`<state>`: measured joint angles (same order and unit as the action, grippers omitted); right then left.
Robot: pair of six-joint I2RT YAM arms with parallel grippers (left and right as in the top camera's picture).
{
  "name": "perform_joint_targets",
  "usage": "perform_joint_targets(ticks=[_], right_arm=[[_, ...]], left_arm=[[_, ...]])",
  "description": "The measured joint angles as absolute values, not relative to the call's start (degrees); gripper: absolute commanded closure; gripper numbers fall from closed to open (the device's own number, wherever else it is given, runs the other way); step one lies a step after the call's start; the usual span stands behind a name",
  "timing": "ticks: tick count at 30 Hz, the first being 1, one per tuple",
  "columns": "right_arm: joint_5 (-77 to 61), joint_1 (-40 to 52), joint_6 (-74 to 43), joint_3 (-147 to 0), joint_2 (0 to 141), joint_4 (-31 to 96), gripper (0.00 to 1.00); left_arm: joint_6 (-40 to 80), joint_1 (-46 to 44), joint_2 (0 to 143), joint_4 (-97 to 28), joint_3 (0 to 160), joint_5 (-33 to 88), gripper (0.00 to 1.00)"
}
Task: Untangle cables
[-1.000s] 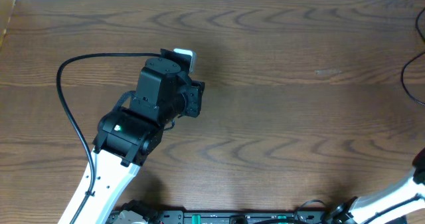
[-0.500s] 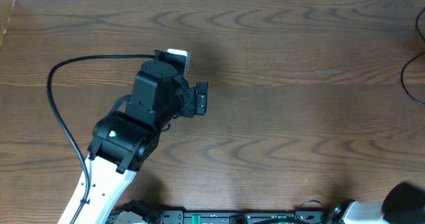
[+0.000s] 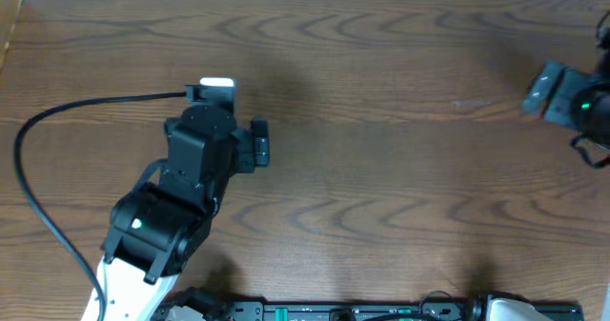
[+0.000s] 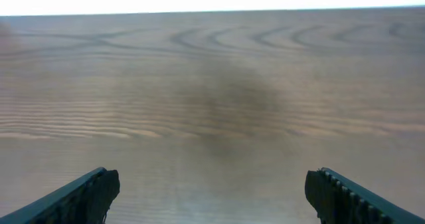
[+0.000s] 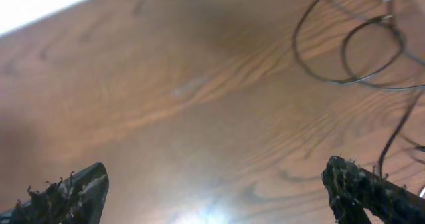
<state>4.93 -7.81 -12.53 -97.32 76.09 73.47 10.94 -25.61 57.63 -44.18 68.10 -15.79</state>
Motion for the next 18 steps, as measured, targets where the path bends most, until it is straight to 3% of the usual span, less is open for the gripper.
perform_joint_targets(ticks=[9,18], right_arm=[[5.91,-3.46,-11.25,-82.46,71.79,66.17,0.01],[6.09,-1.04,-11.57,-59.2,42.89,57.71,0.01]], left_arm=[[14.06,-23.42,53.41,-48.01,68.1,-21.39,0.05],[18.94,-23.4,43.29,-48.25,55.96,-22.17,0.05]])
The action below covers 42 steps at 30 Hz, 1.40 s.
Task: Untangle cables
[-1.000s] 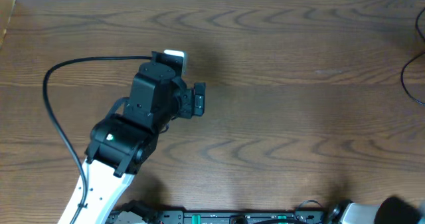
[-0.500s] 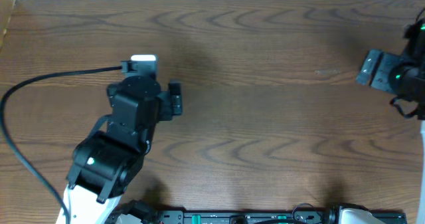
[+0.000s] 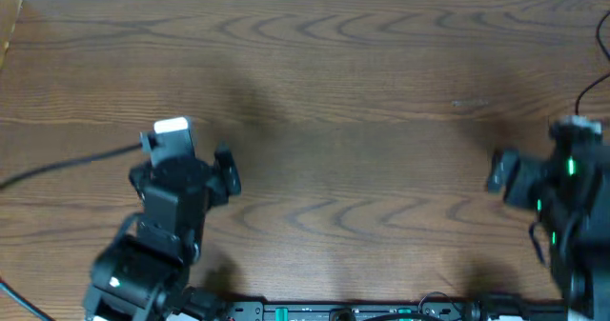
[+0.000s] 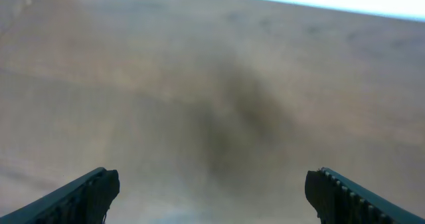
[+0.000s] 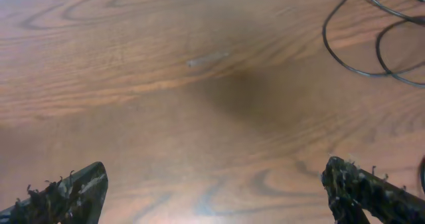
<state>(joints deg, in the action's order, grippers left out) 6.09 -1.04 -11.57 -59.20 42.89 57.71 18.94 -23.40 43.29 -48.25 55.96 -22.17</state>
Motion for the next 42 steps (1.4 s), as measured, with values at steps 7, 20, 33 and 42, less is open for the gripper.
perform_joint_targets(ticks=[7,20,33,42], right_arm=[[6.28,-1.04,-14.92,-53.76,29.32,61.93,0.01],[5.56,-1.04,-19.7,-50.59,16.03,62.59,0.01],[4.34,-1.02,-29.45,-50.39,16.03,67.53,0.01],[3.77,-1.04,-30.5,-50.39,16.03,69.65,0.01]], left_arm=[[21.89,-23.4,29.93,-49.41,45.78,-20.78,0.05],[26.39,-23.4,17.74,-53.06,40.93,-19.75,0.05],[28.58,-23.4,17.72,-56.8,40.91,-19.75,0.05],[28.58,-23.4,17.72,-56.8,40.91,-19.75,0.05]])
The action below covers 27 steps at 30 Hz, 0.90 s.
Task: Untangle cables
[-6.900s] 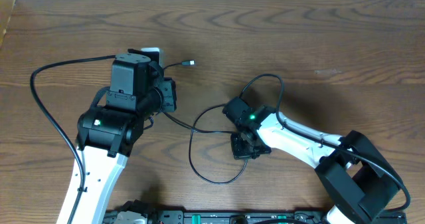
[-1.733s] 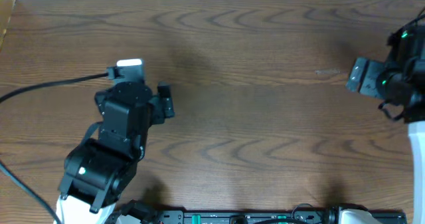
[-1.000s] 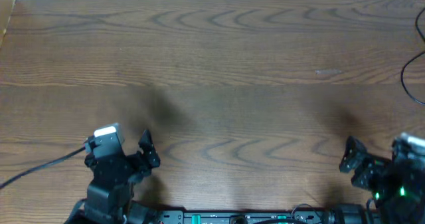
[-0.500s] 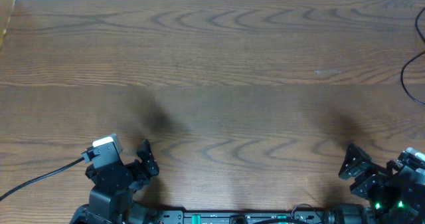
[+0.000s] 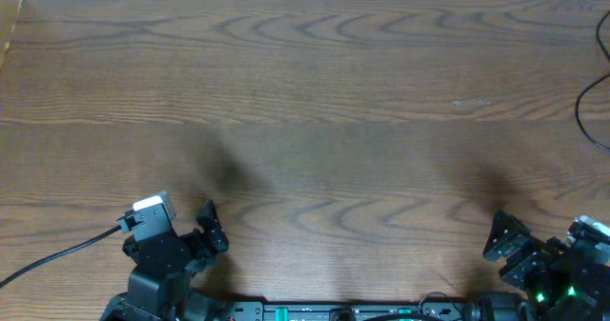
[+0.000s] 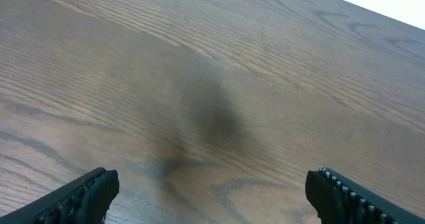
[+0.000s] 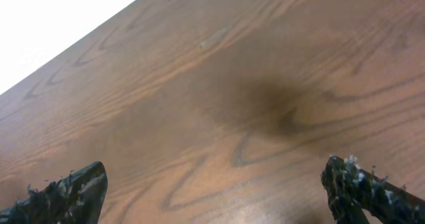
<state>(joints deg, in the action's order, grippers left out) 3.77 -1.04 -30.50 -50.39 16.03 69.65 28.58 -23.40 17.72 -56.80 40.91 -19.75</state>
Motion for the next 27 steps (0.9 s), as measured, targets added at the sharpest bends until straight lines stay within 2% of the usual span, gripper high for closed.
perform_joint_targets(ticks=[9,21,27], right_arm=[[3.6,-1.02,-30.65,-50.37,16.03,77.03,0.01],[3.57,-1.02,-30.63,-50.37,16.03,77.23,0.01],[3.46,-1.02,-30.63,-50.37,16.03,77.3,0.01]], left_arm=[[28.58,-23.4,17.72,-56.8,40.91,-19.75,0.05],[28.49,-23.38,17.69,-56.8,40.91,-19.81,0.05],[28.49,-18.35,14.41,-53.34,36.42,-20.05,0.05]])
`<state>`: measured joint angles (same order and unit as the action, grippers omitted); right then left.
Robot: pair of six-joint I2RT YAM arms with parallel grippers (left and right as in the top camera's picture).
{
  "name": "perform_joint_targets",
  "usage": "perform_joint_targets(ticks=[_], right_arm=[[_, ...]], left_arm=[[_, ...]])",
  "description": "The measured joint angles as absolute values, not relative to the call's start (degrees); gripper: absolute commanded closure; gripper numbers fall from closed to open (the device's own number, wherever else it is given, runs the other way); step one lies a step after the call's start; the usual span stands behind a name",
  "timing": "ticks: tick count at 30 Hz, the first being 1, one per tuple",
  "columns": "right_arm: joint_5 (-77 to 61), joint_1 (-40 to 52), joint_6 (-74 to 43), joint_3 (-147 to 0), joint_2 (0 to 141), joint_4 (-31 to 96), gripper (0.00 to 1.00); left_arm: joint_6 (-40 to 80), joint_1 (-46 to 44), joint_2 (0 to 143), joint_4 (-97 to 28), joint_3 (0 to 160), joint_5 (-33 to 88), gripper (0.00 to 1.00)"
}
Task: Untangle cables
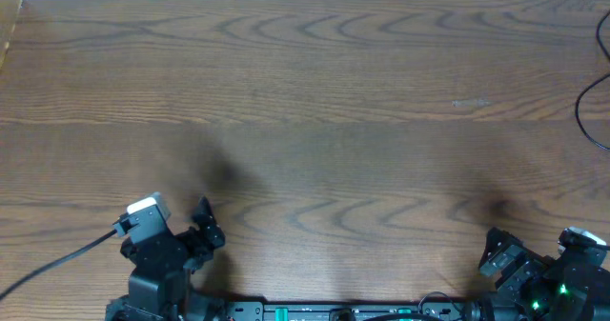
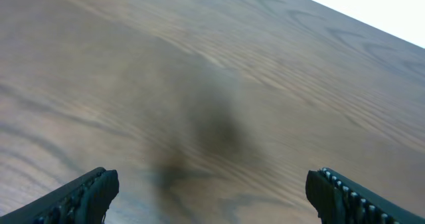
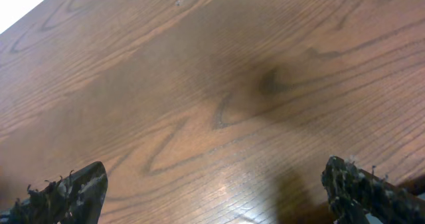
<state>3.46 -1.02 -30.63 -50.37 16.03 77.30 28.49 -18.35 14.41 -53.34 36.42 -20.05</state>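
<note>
The only sign of the cables is a thin black curve (image 1: 583, 111) at the overhead view's far right edge; the rest is out of view. My left gripper (image 1: 177, 226) sits at the front left edge of the table. It is open, and its fingers (image 2: 86, 194) frame only bare wood in the left wrist view (image 2: 212, 192). My right gripper (image 1: 534, 251) is pulled back at the front right corner, well short of the cable. It too is open (image 3: 212, 192), with nothing between its fingers (image 3: 362, 191).
The wooden table (image 1: 315, 121) stretches from the white back edge to the front rail (image 1: 334, 311). The left arm's own black lead (image 1: 57, 264) trails off to the front left. A pale scuff (image 1: 469, 102) marks the wood at the right.
Both arms have drawn slightly nearer the front edge. The right wrist camera now looks lower on the table, and the bit of cable at its top edge is gone from view.
At first my left gripper was out over the left-middle of the table and my right was at the far right beside the cable loops, both open. Then both stood nearer the front, then at the front edge, where they remain, holding nothing.
</note>
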Motion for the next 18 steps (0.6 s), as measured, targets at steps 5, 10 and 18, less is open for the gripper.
perform_joint_targets(ticks=[5,10,18], right_arm=[[3.42,-0.89,-30.65,-50.37,16.03,77.3,0.01],[3.38,-0.89,-30.68,-50.35,16.03,77.3,0.01],[3.4,-0.89,-30.68,-50.33,16.03,77.32,0.01]], left_arm=[[28.51,-12.34,7.94,-51.83,29.98,-19.77,0.05],[28.49,-6.74,1.19,-50.11,25.3,-18.55,0.05],[29.78,-0.32,0.62,-47.31,22.68,-17.21,0.04]])
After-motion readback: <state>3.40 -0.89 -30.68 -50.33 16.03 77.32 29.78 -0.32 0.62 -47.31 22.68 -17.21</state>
